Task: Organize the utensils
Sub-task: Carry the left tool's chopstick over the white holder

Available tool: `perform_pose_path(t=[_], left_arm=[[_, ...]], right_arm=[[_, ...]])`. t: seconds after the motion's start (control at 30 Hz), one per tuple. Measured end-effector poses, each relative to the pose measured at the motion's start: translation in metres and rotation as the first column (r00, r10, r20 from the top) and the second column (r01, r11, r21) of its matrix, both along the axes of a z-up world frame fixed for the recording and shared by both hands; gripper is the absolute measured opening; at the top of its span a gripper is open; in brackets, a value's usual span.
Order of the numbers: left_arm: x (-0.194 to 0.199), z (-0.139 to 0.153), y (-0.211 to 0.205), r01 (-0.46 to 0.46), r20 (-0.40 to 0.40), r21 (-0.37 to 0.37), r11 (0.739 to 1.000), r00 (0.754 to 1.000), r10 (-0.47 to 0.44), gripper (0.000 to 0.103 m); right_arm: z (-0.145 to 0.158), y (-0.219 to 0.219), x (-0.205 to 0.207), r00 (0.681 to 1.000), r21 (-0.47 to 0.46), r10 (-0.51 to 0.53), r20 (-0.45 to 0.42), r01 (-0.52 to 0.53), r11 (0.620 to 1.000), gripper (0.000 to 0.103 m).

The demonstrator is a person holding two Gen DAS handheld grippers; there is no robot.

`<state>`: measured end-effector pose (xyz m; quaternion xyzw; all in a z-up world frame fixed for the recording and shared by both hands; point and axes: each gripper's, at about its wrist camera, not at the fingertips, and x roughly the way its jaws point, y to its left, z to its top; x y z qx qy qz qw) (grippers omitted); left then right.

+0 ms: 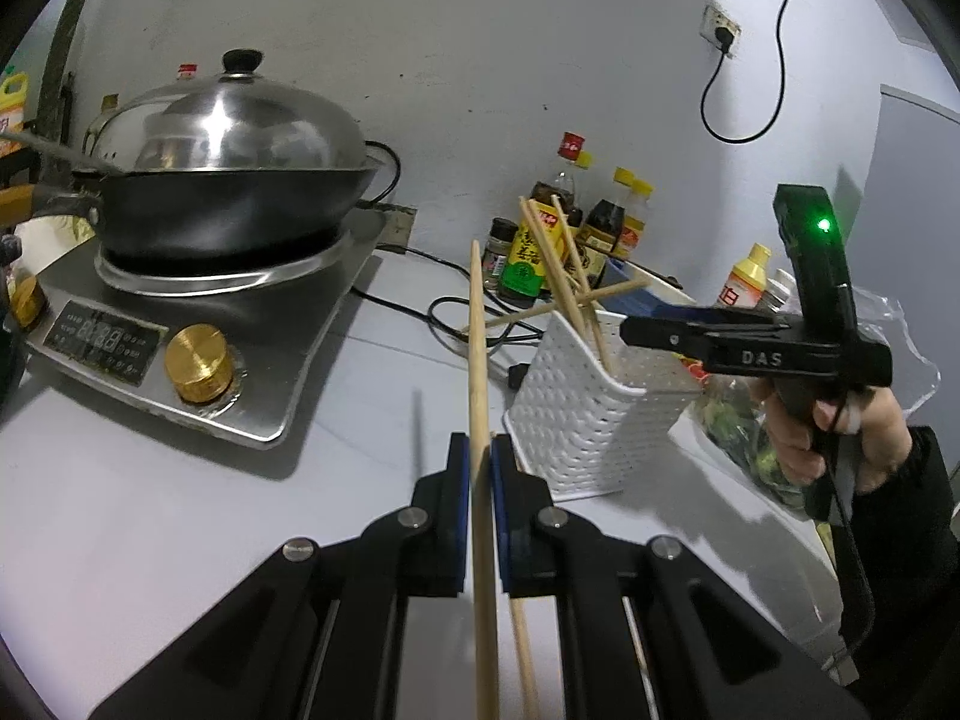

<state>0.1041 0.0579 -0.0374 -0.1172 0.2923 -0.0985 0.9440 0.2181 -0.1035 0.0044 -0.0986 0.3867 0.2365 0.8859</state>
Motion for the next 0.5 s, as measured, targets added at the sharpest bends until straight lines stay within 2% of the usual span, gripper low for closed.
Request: perform_pose_path(t=[0.03, 0.17, 0.5], left_arm=[[0.0, 0.001, -0.004, 0.005, 0.002, 0.003, 1.0, 1.0, -0.005, 0.006], [0.0, 0.005, -0.017, 0.025, 0.001, 0.023, 0.999, 1.0, -0.025, 0.006], [-0.001, 0.01, -0.032, 0.036, 0.006, 0.036, 0.999, 0.999, -0.037, 0.006]], right_arm=[[0.0, -0.006, -0.002, 1.0, 0.017, -0.028, -0.014, 0.028, 0.999, 0.071], [0.003, -0.025, -0.017, 0.996, 0.068, -0.082, -0.027, 0.084, 0.994, 0.071], [0.014, -0.049, -0.037, 0.999, 0.123, -0.042, -0.007, 0.042, 0.992, 0.071]])
